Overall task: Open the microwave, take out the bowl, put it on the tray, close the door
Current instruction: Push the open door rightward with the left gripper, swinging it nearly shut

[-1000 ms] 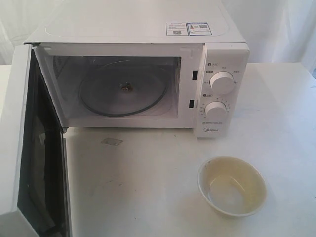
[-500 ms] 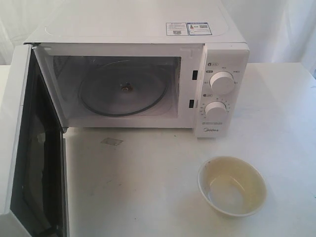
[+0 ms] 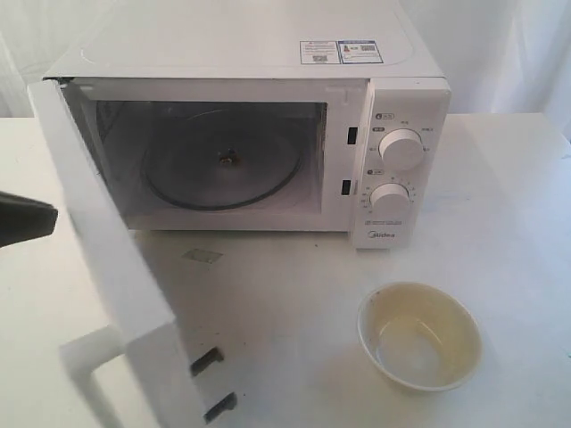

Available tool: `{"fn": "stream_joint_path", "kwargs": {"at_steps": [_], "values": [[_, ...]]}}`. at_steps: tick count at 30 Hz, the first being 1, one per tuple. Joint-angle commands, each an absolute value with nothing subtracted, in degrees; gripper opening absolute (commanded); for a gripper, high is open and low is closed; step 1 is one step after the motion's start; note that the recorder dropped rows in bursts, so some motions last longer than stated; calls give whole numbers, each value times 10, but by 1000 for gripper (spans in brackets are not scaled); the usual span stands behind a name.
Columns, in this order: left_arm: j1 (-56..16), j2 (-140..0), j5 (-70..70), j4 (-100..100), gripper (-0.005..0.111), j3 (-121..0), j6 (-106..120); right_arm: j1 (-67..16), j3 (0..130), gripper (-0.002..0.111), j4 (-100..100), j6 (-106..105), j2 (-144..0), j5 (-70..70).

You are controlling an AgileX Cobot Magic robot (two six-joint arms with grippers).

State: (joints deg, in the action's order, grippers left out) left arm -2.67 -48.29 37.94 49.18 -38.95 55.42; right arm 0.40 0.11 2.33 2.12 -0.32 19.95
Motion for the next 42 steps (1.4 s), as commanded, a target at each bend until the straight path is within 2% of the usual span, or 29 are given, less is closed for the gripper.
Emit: {"fn": "stream_joint_path", "kwargs": {"at_steps": [1,8,12,17,24,37,42], "values": [[-31,-538,377,601,0,-412,644,7,0,0,28,17,0,200],[-33,-619,369,722,0,-448,765,7,0,0,28,17,0,200],[-63,-673,350,769,0,-477,831,7,0,0,28,17,0,200],[-112,-730,298,777,0,-531,845,7,0,0,28,17,0,200],[-122,-773,282,780,0,-589,847,7,0,0,28,17,0,200],[-122,-717,313,776,0,-601,781,7,0,0,28,17,0,200],[-122,-678,315,737,0,-600,751,7,0,0,100,-47,0,153]]}}
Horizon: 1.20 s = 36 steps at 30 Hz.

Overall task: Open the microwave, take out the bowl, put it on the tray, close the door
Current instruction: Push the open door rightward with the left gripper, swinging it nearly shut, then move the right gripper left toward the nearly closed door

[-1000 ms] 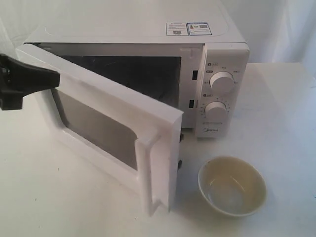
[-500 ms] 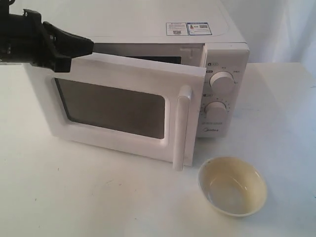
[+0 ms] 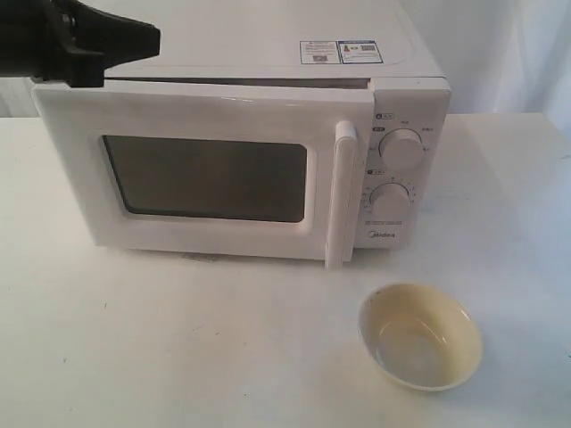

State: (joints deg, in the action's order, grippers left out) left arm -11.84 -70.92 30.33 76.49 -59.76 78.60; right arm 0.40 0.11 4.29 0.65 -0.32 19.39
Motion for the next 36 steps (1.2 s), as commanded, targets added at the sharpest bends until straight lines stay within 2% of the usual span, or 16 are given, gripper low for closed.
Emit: {"fn": "stream_joint_path", "kwargs": {"at_steps": [1,4,10,16,18,21,27,33,36], "values": [[-122,-669,315,708,0,-600,725,7,0,0,127,-71,0,138],[-122,-645,315,637,0,-600,649,7,0,0,184,-107,0,87],[-122,-585,310,561,0,-582,553,7,0,0,166,-89,0,-19],[-122,-513,276,569,0,-495,552,6,0,0,100,174,0,-250],[-122,-490,258,574,0,-465,552,6,42,0,141,227,0,-265],[-122,-463,250,575,0,-437,552,6,139,0,251,370,-30,-191],[-122,-434,253,587,0,-422,556,6,293,0,572,731,-204,-108],[-122,-431,261,587,0,-421,556,6,304,0,963,1055,-368,-193],[-122,-431,265,587,0,-421,557,6,308,0,999,1122,-439,-248]]}}
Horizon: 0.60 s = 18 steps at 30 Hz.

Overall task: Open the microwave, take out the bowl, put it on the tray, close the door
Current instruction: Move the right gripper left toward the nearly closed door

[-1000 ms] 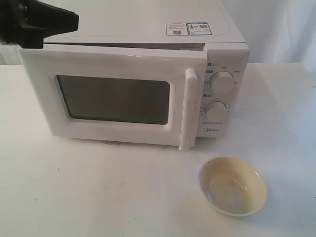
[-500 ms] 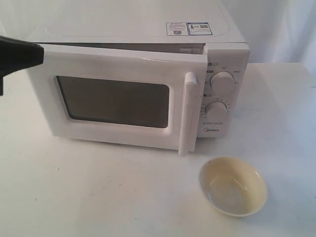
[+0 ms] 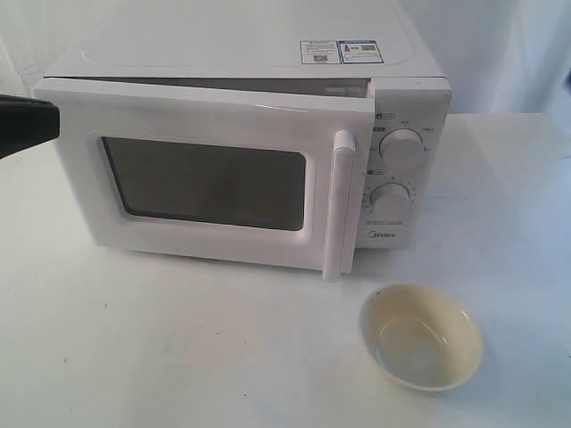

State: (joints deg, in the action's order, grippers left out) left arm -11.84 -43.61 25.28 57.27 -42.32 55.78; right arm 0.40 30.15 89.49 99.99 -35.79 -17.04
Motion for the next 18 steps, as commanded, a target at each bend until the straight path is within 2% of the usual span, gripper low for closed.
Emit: {"fn": "stream_joint_path", "kwargs": {"at_steps": [1,6,18], "values": [[-122,-431,265,587,0,-421,557,6,309,0,999,1126,-457,-267],[-122,-431,265,587,0,-421,559,6,324,0,999,1121,-509,-368],[-122,-431,266,587,0,-421,555,6,338,0,977,1206,-503,-411]]}}
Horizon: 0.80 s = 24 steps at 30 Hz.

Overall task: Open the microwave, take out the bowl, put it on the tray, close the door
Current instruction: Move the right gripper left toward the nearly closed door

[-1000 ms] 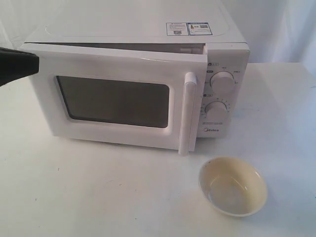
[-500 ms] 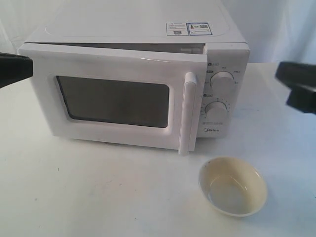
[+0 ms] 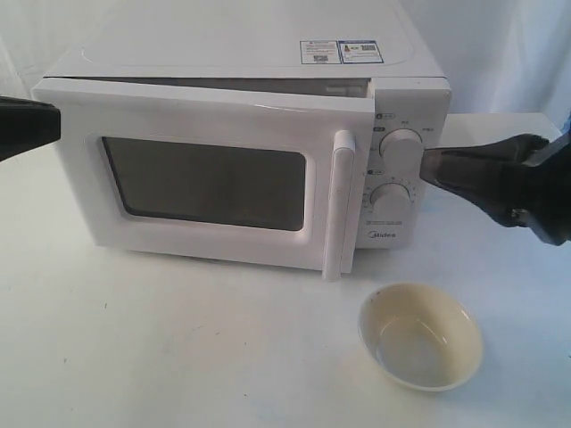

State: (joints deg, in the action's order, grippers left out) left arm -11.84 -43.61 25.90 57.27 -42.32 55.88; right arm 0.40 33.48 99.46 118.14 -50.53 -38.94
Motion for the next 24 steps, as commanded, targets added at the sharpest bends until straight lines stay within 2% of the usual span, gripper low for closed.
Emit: {"fn": "stream_joint_path", "kwargs": {"at_steps": [1,9,13,20,24], "values": [[-122,-431,266,587,0,-421,555,6,338,0,977,1206,-503,-420],[-122,-431,266,587,0,-421,555,6,338,0,974,1206,-503,-438],[-122,-431,264,587,0,-421,555,6,339,0,947,1196,-503,-356],[-122,-431,264,587,0,-421,555,-15,340,0,887,818,-483,34],[-122,-431,264,587,0,-421,555,-45,357,0,717,535,-476,317]]}}
